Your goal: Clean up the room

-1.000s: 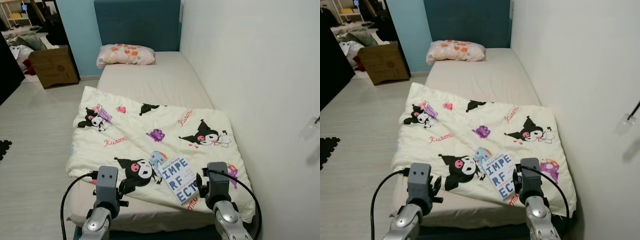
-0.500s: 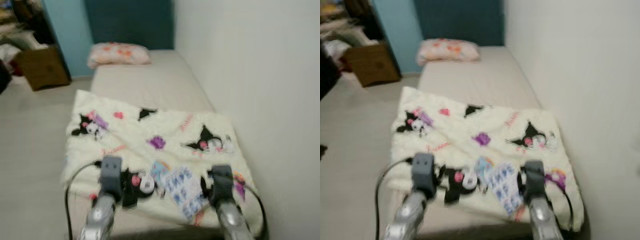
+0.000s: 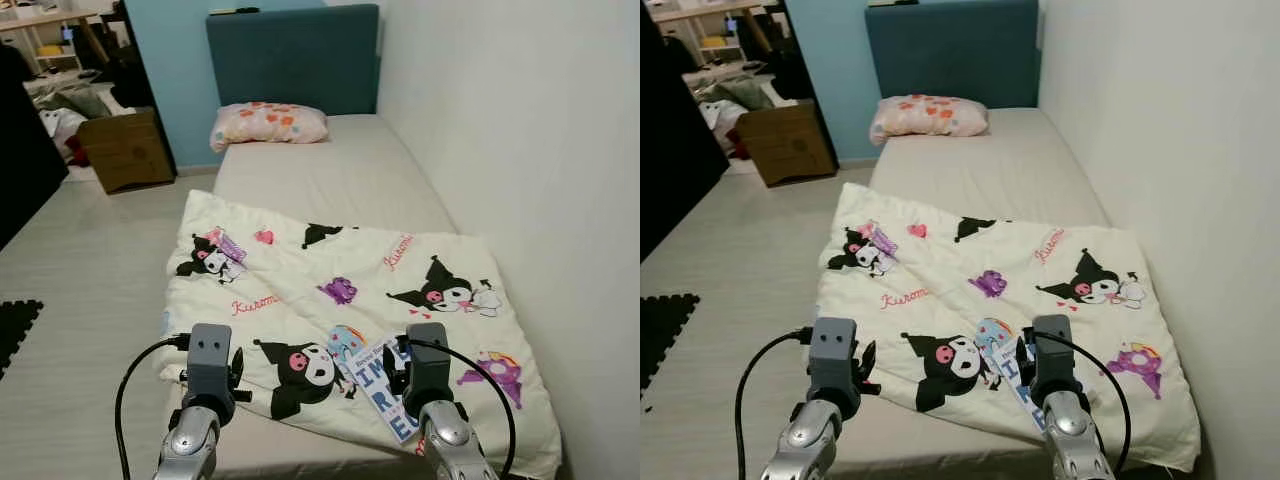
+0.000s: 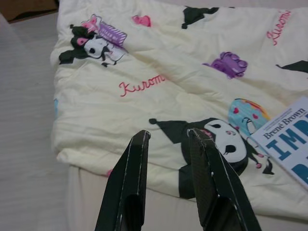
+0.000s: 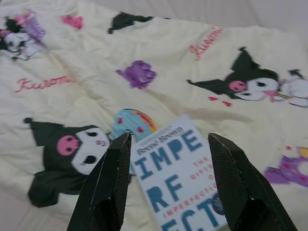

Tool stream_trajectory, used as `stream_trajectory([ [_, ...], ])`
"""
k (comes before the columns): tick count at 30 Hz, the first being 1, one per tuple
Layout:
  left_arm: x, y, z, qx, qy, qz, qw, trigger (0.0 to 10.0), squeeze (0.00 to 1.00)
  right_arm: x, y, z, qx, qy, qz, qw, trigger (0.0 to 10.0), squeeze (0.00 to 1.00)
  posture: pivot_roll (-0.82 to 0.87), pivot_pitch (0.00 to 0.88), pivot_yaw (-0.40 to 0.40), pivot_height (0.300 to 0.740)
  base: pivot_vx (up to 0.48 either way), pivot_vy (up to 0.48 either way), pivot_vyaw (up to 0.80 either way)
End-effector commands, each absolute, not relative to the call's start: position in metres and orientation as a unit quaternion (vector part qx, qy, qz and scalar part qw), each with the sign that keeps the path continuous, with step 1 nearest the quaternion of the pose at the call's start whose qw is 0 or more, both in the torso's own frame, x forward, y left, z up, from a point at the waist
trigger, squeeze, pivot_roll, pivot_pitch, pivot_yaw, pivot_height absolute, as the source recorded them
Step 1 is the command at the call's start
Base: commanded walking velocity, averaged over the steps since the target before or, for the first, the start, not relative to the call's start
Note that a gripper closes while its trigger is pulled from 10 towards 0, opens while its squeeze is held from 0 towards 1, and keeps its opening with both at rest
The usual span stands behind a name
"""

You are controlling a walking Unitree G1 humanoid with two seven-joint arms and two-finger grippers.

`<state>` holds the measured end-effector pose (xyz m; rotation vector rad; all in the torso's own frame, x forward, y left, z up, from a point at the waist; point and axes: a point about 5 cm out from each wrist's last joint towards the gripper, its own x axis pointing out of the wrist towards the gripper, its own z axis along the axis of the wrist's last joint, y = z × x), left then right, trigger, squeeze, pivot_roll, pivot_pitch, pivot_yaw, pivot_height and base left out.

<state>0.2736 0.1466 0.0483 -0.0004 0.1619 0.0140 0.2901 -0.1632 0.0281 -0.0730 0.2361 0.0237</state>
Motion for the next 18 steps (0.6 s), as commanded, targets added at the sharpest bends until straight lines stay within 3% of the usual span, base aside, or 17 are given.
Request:
stream_trajectory([
  [1, 0.2724, 0.1471, 0.0455, 0.0, 0.088, 0.012, 0.996, 10.0, 0.0, 0.2873, -0.1624, 0.0251, -0.027, 0.12, 0.012, 0.992, 10.0, 0.0, -0.04, 0.09, 0.029, 0.74, 0.0, 0.0, 0.0],
  [14, 0.2753, 0.1463, 0.0455, -0.001, 0.091, 0.013, 0.996, 10.0, 0.0, 0.2904, -0.1583, 0.0272, -0.051, 0.117, 0.029, 0.991, 10.0, 0.0, -0.04, 0.082, 0.031, 0.74, 0.0, 0.0, 0.0],
  [18, 0.276, 0.1453, 0.0455, -0.001, 0.091, 0.014, 0.996, 10.0, 0.0, 0.2921, -0.16, 0.0293, -0.037, 0.112, 0.021, 0.993, 10.0, 0.0, -0.05, 0.078, 0.029, 0.74, 0.0, 0.0, 0.42],
])
